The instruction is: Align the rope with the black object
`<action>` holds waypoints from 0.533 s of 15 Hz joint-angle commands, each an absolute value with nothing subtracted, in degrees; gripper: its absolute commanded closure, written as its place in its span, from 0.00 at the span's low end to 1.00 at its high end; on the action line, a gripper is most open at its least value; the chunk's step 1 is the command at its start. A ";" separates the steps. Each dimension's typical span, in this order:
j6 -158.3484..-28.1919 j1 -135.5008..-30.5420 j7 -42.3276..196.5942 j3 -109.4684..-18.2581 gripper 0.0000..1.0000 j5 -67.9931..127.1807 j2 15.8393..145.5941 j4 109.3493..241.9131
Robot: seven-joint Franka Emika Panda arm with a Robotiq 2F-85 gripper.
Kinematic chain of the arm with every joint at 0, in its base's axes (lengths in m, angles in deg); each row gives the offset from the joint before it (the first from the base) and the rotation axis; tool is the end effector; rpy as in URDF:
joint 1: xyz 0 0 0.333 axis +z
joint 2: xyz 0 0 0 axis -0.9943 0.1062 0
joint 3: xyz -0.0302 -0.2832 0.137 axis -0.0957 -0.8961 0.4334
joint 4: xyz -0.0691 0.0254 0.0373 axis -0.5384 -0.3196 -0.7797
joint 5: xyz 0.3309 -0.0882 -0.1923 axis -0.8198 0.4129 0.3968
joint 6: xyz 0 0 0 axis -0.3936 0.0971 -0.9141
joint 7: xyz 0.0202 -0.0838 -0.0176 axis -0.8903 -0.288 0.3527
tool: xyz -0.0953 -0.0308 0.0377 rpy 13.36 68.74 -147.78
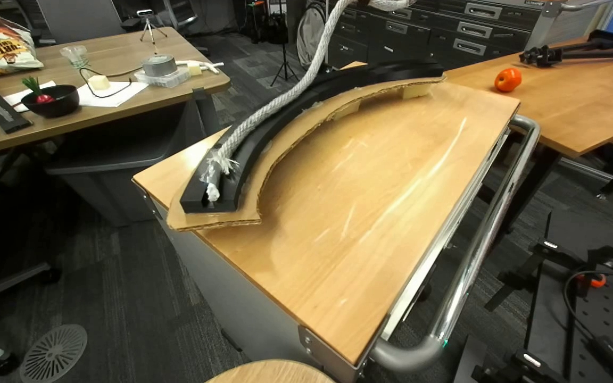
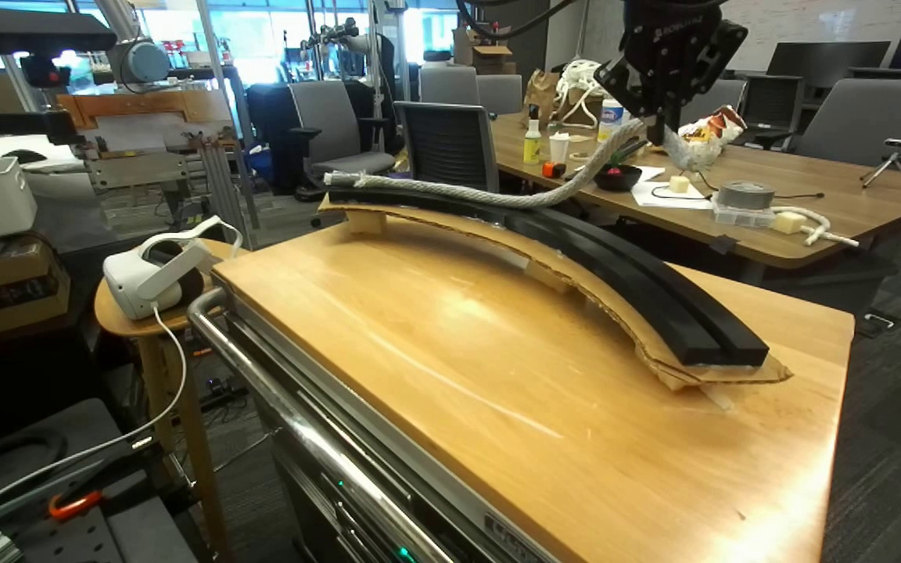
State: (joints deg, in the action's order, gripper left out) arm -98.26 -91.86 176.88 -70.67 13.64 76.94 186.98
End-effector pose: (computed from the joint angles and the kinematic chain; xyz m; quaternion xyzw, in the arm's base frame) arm 0.6208 -0.2012 0.4646 -0.4089 0.8871 -0.1007 0.1888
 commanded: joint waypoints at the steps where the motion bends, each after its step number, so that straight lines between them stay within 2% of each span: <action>1: -97.35 -91.42 178.68 -71.90 0.97 18.40 78.59 184.69; 8: -95.13 -90.63 179.52 -72.72 0.97 25.69 79.60 184.96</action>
